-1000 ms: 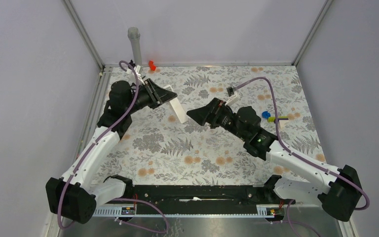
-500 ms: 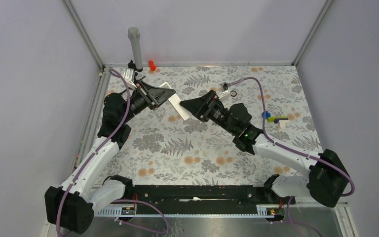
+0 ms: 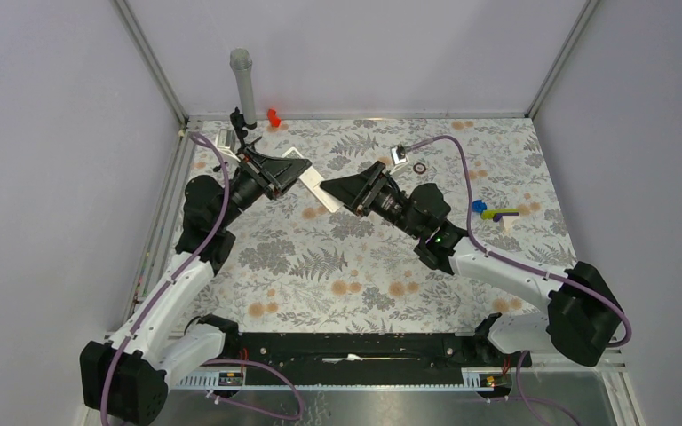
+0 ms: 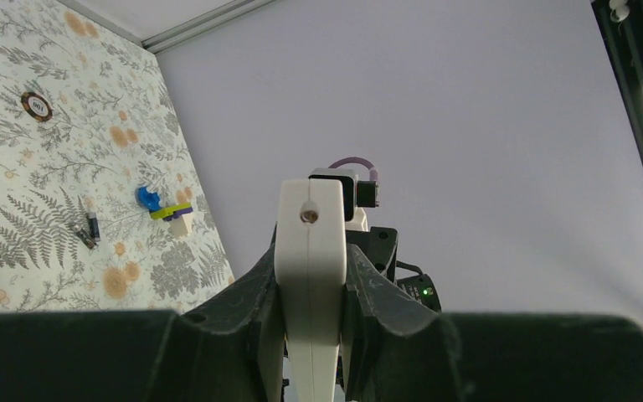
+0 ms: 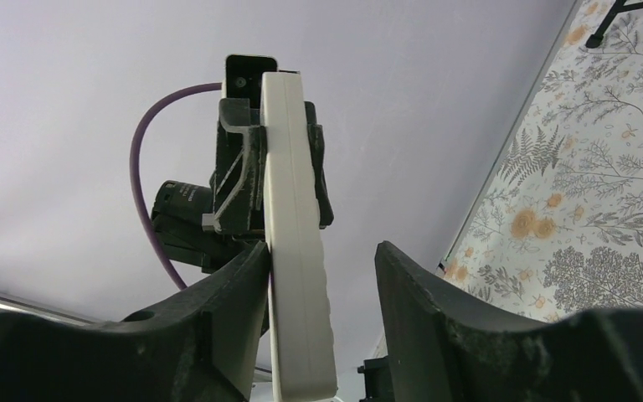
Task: Load the batteries into the remote control
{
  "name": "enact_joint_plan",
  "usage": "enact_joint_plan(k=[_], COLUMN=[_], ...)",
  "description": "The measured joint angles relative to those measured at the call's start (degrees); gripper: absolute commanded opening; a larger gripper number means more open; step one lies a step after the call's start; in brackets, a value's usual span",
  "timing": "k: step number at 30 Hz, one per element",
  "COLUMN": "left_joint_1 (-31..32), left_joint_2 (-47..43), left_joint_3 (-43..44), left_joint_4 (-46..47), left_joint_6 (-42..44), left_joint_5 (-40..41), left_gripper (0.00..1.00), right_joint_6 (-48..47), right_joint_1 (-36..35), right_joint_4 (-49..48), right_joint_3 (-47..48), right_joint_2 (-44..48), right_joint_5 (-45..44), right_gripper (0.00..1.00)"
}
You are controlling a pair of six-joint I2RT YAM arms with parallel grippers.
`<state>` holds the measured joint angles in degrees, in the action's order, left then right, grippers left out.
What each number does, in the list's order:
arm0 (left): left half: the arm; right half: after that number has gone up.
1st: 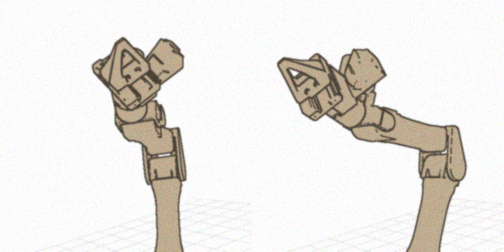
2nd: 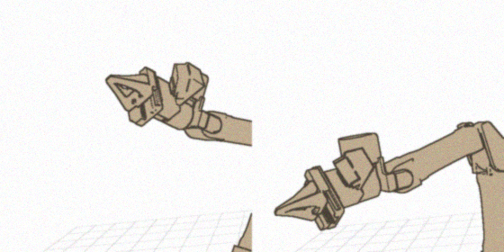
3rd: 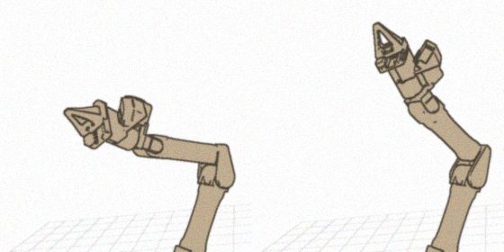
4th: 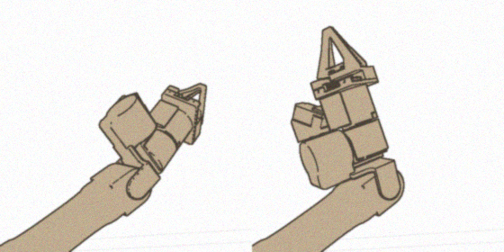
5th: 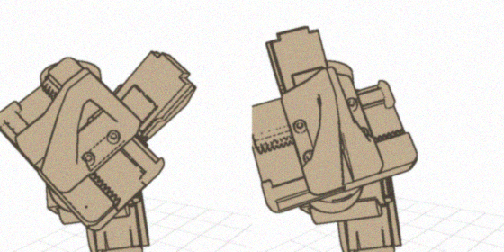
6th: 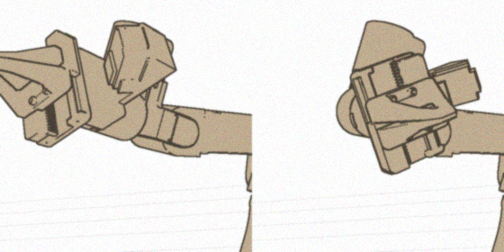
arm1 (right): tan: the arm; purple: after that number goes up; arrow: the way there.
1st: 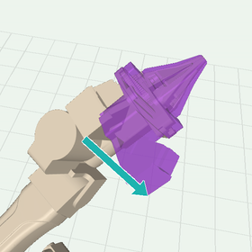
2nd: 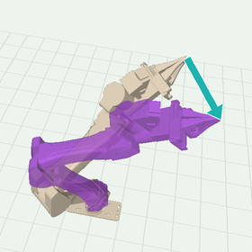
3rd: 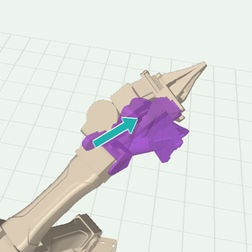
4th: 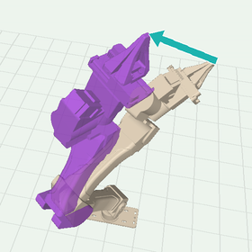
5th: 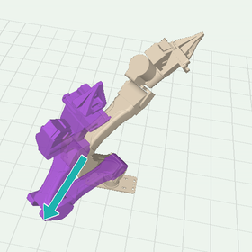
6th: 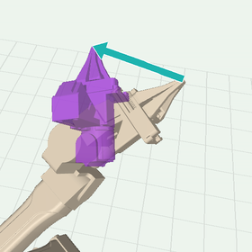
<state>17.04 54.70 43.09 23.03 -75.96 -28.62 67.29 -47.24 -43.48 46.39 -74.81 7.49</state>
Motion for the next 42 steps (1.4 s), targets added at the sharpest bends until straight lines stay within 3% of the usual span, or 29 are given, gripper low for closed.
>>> enact_joint_plan(k=[4, 12, 21, 23, 26, 30, 36, 42], left_joint_1=[0.0, 0.2, 0.4, 0.6, 0.8, 0.3, -0.2, -0.2], left_joint_2=[0.0, 0.2, 3.2, 3.2, 3.2, 3.2, 2.6, 1.7], left_joint_3=[-1.4, -1.8, -0.8, -0.8, -0.8, -0.8, -1.4, -1.5], left_joint_4=[1.1, 2.2, 2.4, 3.0, 3.7, 6.7, 10.0, 10.3], left_joint_6=[-2.3, -5.4, -6.1, -6.1, -6.3, -7.0, -6.1, -5.4], left_joint_5=[1.2, 3.7, 2.0, 1.8, 1.7, 1.8, 1.7, 1.6], left_gripper=[0.0, 0.0, 0.0, 0.0, 0.0, 0.0, 0.0, 0.0], right_joint_6=[-0.8, -5.0, -12.1, -12.1, -11.6, -10.1, -7.8, -6.8], right_joint_1=[0.0, 0.2, 1.6, 1.9, 2.1, 2.8, 3.0, 3.0], right_joint_4=[-1.7, -6.8, -3.5, -2.8, -2.6, -3.3, -7.6, -8.3], right_joint_3=[0.0, -0.8, -0.8, -0.9, -0.9, -0.9, -0.5, 1.2], right_joint_2=[-0.7, -1.7, -0.2, 0.5, 0.9, 0.0, -3.4, -5.0], right_joint_5=[0.7, 3.4, 7.7, 8.2, 8.4, 8.7, 11.1, 13.4], right_gripper=[0.45, 0.42, 0.34, 0.43, 0.67, 0.89, 0.95, 0.91])
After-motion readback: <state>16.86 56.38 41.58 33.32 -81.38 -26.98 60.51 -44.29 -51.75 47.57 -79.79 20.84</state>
